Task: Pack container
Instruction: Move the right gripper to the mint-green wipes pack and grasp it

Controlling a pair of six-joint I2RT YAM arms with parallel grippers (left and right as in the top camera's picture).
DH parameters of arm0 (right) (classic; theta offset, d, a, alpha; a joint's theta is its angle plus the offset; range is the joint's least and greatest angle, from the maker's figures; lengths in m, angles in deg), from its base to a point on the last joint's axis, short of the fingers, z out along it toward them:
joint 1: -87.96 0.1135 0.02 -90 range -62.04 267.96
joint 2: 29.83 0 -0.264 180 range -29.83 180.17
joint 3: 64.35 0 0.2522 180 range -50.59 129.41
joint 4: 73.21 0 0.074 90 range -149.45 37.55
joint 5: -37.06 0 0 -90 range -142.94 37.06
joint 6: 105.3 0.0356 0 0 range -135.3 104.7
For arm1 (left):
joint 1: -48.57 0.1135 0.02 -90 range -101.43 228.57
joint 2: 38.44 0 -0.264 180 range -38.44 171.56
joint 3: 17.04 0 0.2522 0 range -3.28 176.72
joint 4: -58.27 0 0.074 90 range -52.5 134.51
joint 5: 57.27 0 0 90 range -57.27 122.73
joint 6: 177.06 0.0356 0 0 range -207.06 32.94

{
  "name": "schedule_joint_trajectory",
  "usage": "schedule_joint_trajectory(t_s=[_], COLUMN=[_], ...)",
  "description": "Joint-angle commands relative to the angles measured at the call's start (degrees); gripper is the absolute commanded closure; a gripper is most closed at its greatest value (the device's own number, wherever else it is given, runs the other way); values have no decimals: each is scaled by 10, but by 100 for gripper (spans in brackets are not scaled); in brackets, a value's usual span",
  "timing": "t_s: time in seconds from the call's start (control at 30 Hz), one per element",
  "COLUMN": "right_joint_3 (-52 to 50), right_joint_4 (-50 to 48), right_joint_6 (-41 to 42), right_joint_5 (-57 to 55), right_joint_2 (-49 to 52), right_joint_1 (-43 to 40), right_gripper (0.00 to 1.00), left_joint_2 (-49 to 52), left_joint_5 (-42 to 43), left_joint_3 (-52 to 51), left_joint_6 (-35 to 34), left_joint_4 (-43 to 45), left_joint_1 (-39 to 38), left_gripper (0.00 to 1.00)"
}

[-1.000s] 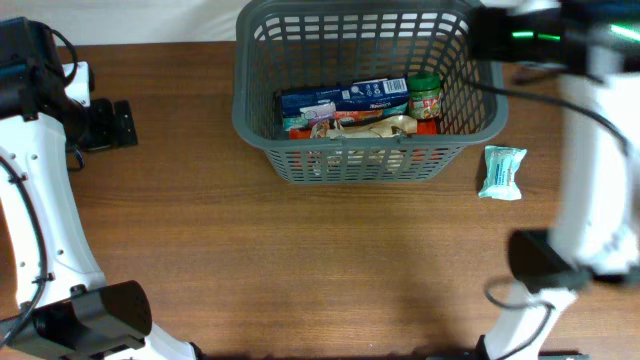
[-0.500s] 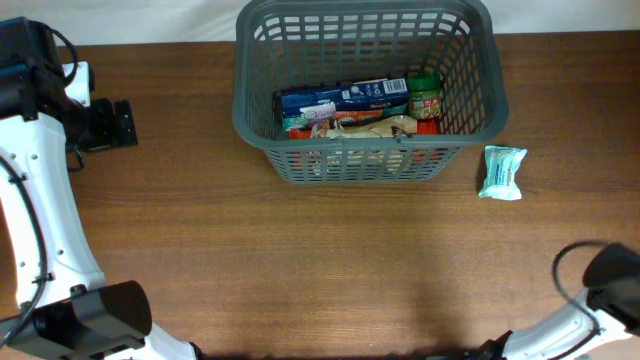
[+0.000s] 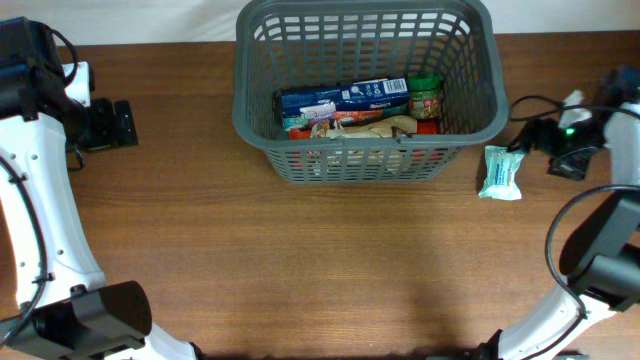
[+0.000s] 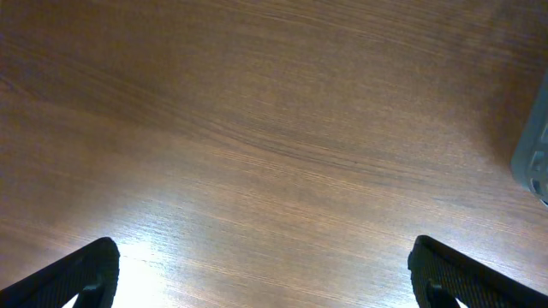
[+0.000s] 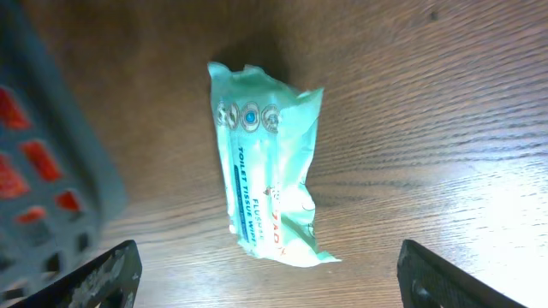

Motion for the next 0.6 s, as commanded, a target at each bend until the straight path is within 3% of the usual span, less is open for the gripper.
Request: schedule_joint_trajectory(t_s=[0.0,0.57], right_joint_3=[-23,-167], right_joint_4=[-13,-133], right_joint_6=[-10,20], right_joint_5=[-63,-60], right_joint_2=[-12,-12], right_joint_1=[13,28], right_gripper=[11,13], left_joint_2=[-5,-5], left_joint_5=[6,6], left_joint_3=[-3,-3], left_joint_6=[-6,-6], left_joint_4=[0,0], left_joint_1=[2,2], left_gripper=[1,1])
